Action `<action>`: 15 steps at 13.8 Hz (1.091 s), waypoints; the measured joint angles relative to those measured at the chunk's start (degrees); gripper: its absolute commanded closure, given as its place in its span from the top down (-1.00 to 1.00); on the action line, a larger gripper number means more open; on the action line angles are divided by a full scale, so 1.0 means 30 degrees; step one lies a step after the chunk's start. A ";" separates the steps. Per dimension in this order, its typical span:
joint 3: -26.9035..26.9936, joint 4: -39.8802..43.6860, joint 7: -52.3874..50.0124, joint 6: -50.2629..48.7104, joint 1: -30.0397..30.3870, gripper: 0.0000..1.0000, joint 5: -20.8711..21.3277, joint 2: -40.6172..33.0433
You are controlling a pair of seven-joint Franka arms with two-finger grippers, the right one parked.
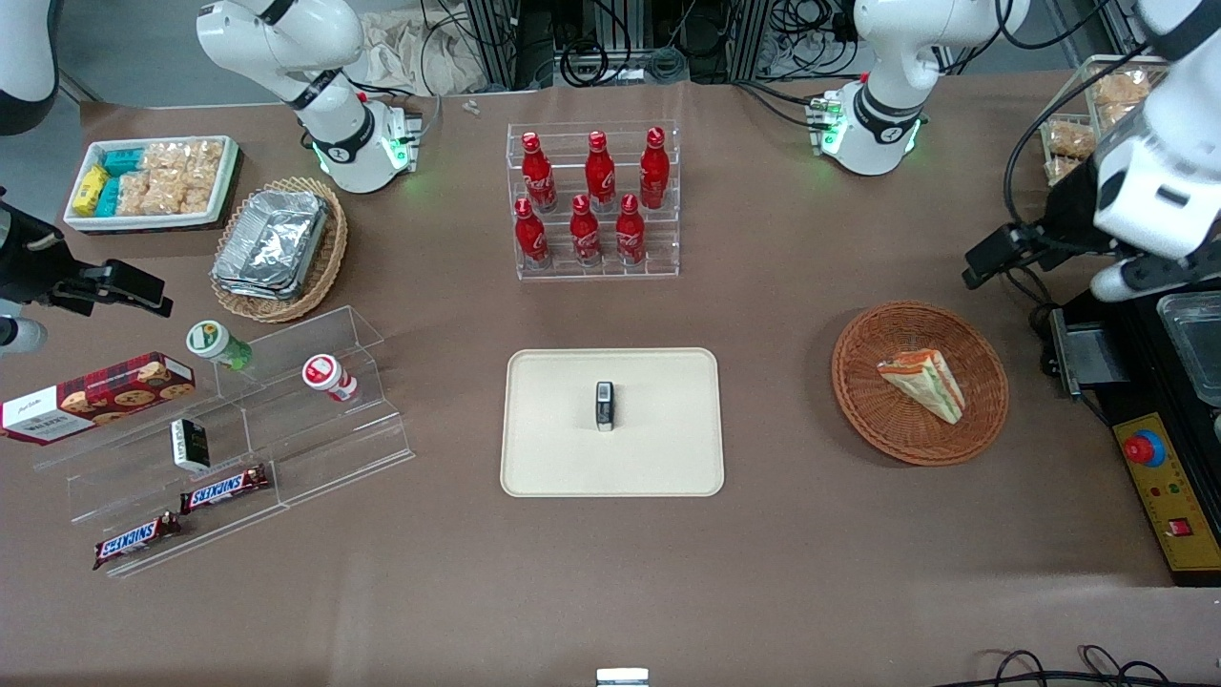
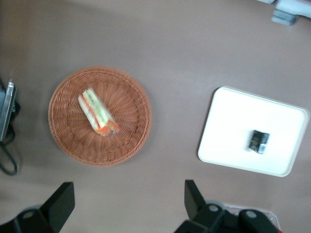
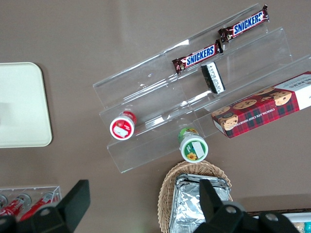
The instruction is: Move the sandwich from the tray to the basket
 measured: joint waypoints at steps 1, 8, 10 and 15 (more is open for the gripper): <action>-0.0348 0.0831 0.0191 -0.0221 0.0001 1.00 0.0661 0.0221; -0.1955 0.1976 0.3583 -0.2667 0.0063 1.00 0.3084 0.0673; -0.1929 0.1986 0.3754 -0.2674 0.0162 1.00 0.3087 0.0676; -0.1790 0.1989 0.3778 -0.2702 0.0216 1.00 0.2372 0.0712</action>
